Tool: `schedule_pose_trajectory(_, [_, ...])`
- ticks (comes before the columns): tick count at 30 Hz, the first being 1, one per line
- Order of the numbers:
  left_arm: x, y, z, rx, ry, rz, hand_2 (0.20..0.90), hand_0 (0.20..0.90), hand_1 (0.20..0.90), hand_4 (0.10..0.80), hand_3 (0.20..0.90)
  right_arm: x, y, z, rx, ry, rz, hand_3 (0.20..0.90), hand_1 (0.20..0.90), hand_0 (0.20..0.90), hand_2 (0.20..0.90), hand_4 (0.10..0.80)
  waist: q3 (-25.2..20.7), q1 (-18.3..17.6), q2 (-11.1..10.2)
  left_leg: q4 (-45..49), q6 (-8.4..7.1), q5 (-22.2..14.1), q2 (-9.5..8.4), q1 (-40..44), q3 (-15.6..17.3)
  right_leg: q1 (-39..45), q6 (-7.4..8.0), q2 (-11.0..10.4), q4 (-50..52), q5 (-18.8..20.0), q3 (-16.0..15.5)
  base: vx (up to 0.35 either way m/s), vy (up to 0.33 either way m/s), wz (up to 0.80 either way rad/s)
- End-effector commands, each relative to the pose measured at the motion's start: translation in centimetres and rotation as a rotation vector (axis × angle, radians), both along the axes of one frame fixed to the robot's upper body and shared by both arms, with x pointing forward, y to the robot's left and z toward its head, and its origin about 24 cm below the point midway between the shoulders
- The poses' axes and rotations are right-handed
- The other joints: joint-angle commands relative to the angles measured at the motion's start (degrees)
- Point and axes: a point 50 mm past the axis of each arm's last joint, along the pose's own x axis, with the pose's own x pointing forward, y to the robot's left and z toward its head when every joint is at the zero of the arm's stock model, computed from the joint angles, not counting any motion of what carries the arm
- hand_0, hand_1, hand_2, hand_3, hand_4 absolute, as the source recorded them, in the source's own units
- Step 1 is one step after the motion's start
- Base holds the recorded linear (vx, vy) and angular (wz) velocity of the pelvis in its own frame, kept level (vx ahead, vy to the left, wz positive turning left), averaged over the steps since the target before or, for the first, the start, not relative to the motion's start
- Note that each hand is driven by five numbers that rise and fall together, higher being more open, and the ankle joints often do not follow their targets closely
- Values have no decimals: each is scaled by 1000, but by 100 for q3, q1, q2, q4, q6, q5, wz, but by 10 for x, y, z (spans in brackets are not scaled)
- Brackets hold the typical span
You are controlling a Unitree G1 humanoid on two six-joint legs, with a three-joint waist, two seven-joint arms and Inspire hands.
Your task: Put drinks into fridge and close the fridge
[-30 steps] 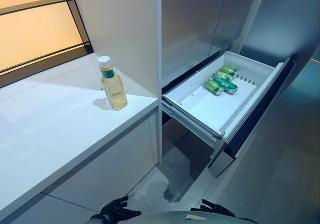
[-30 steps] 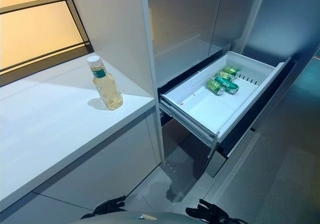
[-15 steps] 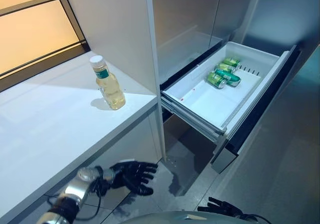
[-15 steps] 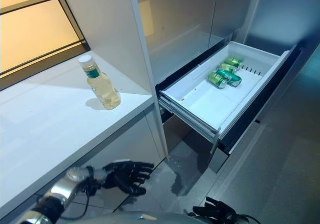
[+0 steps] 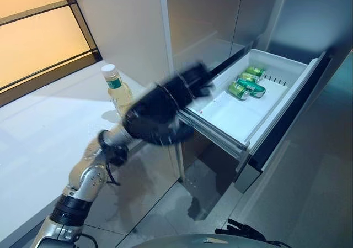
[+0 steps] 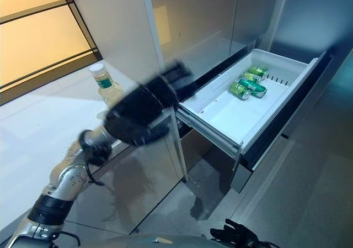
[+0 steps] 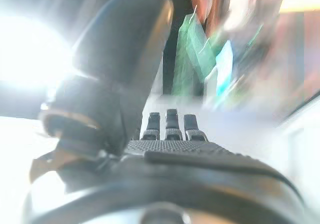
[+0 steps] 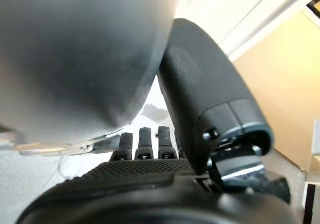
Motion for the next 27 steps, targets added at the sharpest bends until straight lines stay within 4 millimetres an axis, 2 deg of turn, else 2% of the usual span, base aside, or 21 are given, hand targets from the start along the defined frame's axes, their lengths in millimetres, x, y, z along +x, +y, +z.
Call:
schedule_pose_trajectory(1, [-23,26,57,-112,-405,378,900,900,900,800,900,0,24,-5,48,-10,12,900,900,900,900,800,-286,120,-229,32,2,-617,33,32,-120,-104,248,-56,416,-356,-302,0,0,0])
schedule_pose_trajectory(3, [-29,27,63,-116,-466,483,900,900,900,800,900,-1,27,-5,51,-6,13,900,900,900,900,800,-311,126,-260,32,-3,-612,38,25,-125,-108,231,-45,425,-370,-312,10,-18,5])
schedule_pose_trajectory(6, [-37,26,71,-162,-548,551,900,900,900,800,900,1,29,-6,56,-3,14,900,900,900,900,800,-332,121,-284,32,-10,-608,47,31,-117,-110,216,-32,446,-385,-315,12,-12,5])
schedule_pose_trajectory(9, [-36,20,76,-161,-562,628,900,900,900,800,900,2,31,-6,58,-1,22,900,900,900,900,800,-338,93,-298,32,-9,-606,51,37,-96,-121,206,-22,476,-399,-292,4,-2,1])
schedule_pose_trajectory(16, [-6,17,68,-113,-354,722,900,900,900,800,900,4,31,-6,56,3,41,900,900,900,900,800,-325,2,-310,32,-6,-606,63,70,15,-130,210,-4,505,-397,-203,9,3,-4])
schedule_pose_trajectory(22, [9,25,54,-32,-252,839,900,900,900,800,900,5,26,-5,50,8,45,900,900,900,900,800,-293,-19,-302,39,-14,-594,65,107,68,-114,220,0,534,-393,-173,2,1,-1])
schedule_pose_trajectory(27, [23,37,33,23,-105,876,900,900,900,800,900,5,23,-4,47,12,53,900,900,900,900,800,-291,-36,-291,43,-27,-593,63,125,97,-90,228,3,530,-396,-160,0,0,0])
